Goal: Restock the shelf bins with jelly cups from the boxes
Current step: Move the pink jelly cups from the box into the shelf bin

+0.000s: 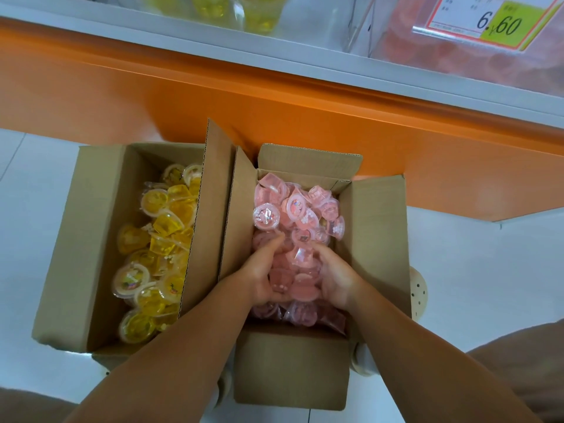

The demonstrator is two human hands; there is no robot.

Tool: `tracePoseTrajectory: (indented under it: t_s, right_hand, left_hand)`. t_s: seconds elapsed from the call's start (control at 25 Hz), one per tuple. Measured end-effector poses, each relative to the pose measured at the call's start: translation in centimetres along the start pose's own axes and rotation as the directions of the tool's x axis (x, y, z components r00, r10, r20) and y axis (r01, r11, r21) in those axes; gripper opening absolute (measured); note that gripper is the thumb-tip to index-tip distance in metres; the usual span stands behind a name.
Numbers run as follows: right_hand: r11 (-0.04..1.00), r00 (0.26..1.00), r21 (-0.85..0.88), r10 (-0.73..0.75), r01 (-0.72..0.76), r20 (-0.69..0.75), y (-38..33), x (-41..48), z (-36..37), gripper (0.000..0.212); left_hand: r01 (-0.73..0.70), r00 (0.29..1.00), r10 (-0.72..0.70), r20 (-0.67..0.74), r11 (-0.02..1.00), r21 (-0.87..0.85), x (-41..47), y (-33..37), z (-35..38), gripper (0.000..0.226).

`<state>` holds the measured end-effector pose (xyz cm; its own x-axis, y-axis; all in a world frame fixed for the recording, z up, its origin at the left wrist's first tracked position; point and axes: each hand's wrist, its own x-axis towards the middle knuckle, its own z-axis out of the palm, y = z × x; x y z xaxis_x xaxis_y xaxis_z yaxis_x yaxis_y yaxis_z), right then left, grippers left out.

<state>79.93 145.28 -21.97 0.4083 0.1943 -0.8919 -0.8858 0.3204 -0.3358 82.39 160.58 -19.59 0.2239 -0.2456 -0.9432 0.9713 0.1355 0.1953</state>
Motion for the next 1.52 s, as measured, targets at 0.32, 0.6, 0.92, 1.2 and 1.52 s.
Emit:
tracePoseTrajectory:
  t_s: [0.32,0.6,0.92,1.2,1.52]
  right_hand:
    - [0.991,0.991,0.045,-0.130,0.128,0.034,-1.1,-2.3,1.4,0.024]
    - [0.936,0.943,-0.113,-0.333,0.333,0.015,-4.0,-6.2,3.8,0.050]
    - [0.832,0.859,-0.221,-0.506,0.509,0.075,-8.6,-14.1,6.3,0.031]
    - [0.741,0.801,-0.309,-0.574,0.597,0.172,-13.3,-22.8,9.5,0.029]
    - [0.588,0.652,-0.305,-0.734,0.749,0.189,-17.4,-28.9,12.3,0.022]
  left_hand:
    - [-0.132,0.991,0.129,0.031,0.979,0.154,-2.1,1.0,0.5,0.046]
    - [-0.243,0.967,0.230,0.112,0.961,0.132,-7.1,4.2,1.4,0.050]
    - [-0.350,0.901,0.332,0.278,0.937,0.015,-14.3,6.3,3.0,0.042]
    - [-0.468,0.817,0.447,0.364,0.883,-0.034,-21.8,8.4,4.8,0.048]
    - [-0.549,0.711,0.516,0.478,0.832,-0.080,-29.5,11.3,6.6,0.053]
